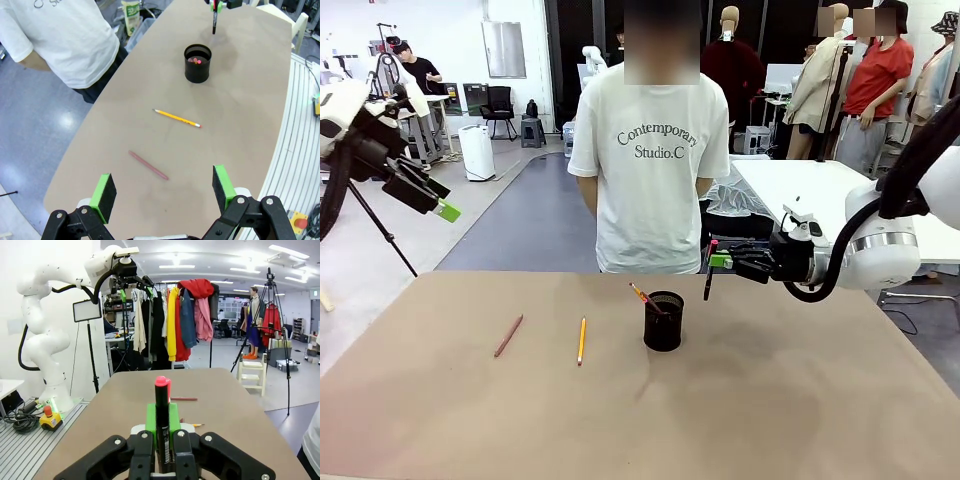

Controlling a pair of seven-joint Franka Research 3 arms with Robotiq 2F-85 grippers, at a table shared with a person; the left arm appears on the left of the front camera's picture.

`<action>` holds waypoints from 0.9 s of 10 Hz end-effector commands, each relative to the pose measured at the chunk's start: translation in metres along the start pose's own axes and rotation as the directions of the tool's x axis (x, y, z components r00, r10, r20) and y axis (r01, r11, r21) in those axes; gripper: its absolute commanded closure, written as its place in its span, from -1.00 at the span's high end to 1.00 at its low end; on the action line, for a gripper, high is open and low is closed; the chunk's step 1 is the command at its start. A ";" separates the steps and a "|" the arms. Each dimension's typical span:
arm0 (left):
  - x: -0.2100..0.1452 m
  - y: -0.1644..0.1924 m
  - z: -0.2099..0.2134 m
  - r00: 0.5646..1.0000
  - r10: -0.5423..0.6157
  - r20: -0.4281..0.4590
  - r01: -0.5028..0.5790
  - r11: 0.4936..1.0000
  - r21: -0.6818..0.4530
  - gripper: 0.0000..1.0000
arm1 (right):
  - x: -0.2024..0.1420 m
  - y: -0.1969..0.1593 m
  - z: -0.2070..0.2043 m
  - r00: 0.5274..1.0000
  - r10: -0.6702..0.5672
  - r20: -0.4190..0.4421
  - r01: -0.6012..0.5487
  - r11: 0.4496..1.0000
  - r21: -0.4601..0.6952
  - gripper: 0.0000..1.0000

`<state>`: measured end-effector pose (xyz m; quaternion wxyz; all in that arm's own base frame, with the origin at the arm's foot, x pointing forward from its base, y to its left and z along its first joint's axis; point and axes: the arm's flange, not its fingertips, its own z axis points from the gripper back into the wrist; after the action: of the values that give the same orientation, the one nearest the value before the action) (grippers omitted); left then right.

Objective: Place the pens into the pen holder.
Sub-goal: Pick up a writing instrument from the table and place it into the Pen holder.

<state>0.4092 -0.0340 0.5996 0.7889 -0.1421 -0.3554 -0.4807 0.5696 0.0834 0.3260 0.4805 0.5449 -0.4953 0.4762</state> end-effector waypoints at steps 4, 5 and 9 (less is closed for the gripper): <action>-0.001 0.000 0.001 1.000 -0.007 0.006 0.007 1.000 -0.005 1.00 | 0.005 -0.011 -0.022 1.000 0.003 0.024 -0.002 1.000 -0.019 -1.00; -0.001 0.000 0.001 1.000 -0.007 0.006 0.007 1.000 -0.005 1.00 | 0.006 -0.018 -0.031 0.999 0.008 0.037 -0.008 1.000 0.002 -1.00; -0.001 0.000 0.001 1.000 -0.007 0.006 0.007 1.000 -0.005 1.00 | -0.003 -0.024 -0.058 0.999 0.015 0.050 -0.016 1.000 0.009 -1.00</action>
<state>0.4092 -0.0340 0.5996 0.7889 -0.1421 -0.3554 -0.4807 0.5822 0.1355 0.3272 0.4583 0.5593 -0.4996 0.4771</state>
